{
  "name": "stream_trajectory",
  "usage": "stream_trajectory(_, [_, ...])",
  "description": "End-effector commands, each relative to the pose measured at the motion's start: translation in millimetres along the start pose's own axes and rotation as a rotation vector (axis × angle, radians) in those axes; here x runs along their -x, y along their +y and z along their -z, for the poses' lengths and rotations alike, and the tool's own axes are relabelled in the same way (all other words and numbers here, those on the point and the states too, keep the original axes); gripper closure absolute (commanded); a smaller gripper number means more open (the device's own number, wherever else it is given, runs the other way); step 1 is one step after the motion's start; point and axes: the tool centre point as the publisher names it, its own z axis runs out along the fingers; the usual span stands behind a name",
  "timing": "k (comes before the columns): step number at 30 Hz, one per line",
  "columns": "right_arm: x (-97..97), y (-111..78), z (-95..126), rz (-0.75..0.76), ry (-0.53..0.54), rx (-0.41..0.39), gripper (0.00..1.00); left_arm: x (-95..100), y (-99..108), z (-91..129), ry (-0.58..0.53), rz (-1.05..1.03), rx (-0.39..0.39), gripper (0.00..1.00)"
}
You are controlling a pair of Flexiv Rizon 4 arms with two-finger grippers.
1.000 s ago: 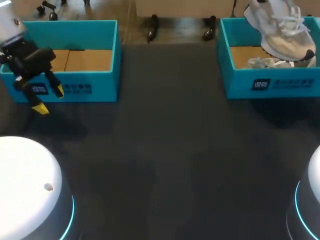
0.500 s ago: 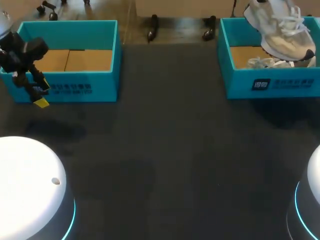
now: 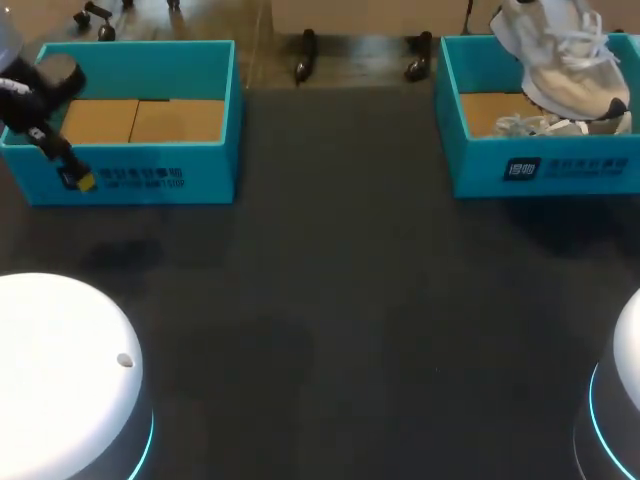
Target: Take the shoe out of the shoebox, open the shoe tongue, remove and reinsert the insole, then place the shoe into the shoebox
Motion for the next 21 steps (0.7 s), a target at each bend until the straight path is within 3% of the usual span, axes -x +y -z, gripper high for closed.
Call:
stream_trajectory(1, [28.2,-10.8,-6,-0.019,0.035,-0.023,1.00,14.1,-9,-2,-0.003,0.450,0.167,0.00])
stream_trajectory(8, [65.8,-39.6,-22,-0.066,0.067,-0.054,1.00,38.4,-9,-8,0.034,0.571,0.153,0.00])
stream_trajectory(11, [79.0,-53.2,-35,-0.118,0.109,0.001,1.00,49.0,-9,-9,0.051,0.639,0.151,0.00])
stream_trajectory(14, [79.0,-53.2,-35,-0.118,0.109,0.001,1.00,66.7,-5,-6,0.161,0.743,0.140,0.00])
stream_trajectory(21, [79.0,-53.2,-35,-0.118,0.109,0.001,1.00,66.7,-5,-6,0.161,0.743,0.140,0.00])
